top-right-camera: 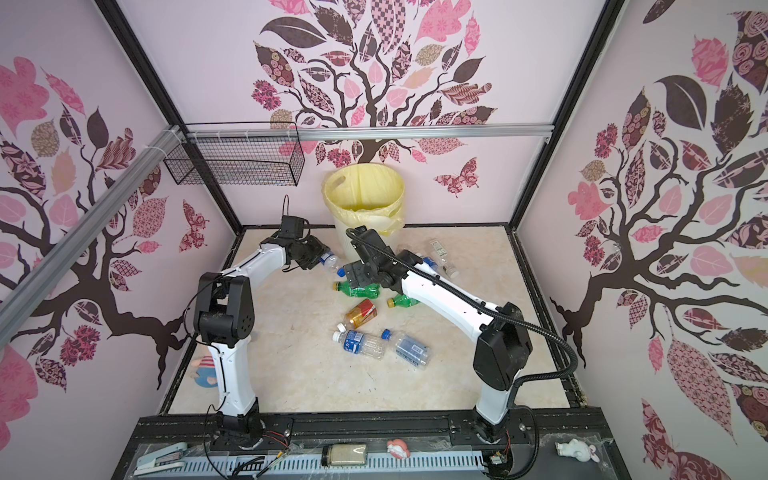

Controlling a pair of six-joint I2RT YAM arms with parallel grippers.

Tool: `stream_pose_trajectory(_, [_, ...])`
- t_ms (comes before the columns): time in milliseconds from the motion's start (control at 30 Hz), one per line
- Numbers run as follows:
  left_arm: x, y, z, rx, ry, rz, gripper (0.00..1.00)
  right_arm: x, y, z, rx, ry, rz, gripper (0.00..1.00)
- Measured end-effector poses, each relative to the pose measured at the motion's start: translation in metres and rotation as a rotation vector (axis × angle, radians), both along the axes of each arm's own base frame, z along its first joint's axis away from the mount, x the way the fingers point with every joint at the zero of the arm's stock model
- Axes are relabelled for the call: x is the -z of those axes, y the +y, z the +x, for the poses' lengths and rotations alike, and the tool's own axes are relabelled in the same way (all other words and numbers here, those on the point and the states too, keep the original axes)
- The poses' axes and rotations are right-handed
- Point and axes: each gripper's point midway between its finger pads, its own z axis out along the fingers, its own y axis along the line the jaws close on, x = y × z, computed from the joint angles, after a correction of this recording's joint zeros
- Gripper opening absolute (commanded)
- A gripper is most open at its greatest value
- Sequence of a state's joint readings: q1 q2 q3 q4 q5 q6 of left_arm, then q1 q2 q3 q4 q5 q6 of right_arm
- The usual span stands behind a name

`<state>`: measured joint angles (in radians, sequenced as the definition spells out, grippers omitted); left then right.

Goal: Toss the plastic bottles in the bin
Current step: 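Close right gripper on the blue-label blue-cap bottle while left gripper holds its bottle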

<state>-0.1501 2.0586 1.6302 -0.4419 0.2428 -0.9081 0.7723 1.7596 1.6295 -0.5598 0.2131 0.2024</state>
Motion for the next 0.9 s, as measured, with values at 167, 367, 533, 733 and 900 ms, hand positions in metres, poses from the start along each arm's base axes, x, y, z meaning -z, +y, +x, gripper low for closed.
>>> stream_pose_trajectory(167, [-0.025,0.000,-0.013,0.016,-0.039,-0.007,0.46,0.001,0.001,-0.001,0.002,0.011,0.010,0.99])
stream_pose_trajectory(367, [-0.054,0.000,-0.042,0.039,-0.075,-0.027,0.46,0.001,0.007,-0.006,-0.007,0.046,0.058,0.99])
stream_pose_trajectory(533, [-0.069,-0.005,-0.065,0.058,-0.092,-0.059,0.45,0.001,0.016,-0.012,-0.024,0.090,0.116,1.00])
stream_pose_trajectory(733, [-0.074,-0.026,-0.093,0.097,-0.074,-0.109,0.45,-0.004,0.031,-0.017,-0.058,0.145,0.226,1.00])
stream_pose_trajectory(900, [-0.080,-0.053,-0.108,0.152,-0.065,-0.146,0.45,-0.007,0.041,-0.022,-0.090,0.183,0.296,0.99])
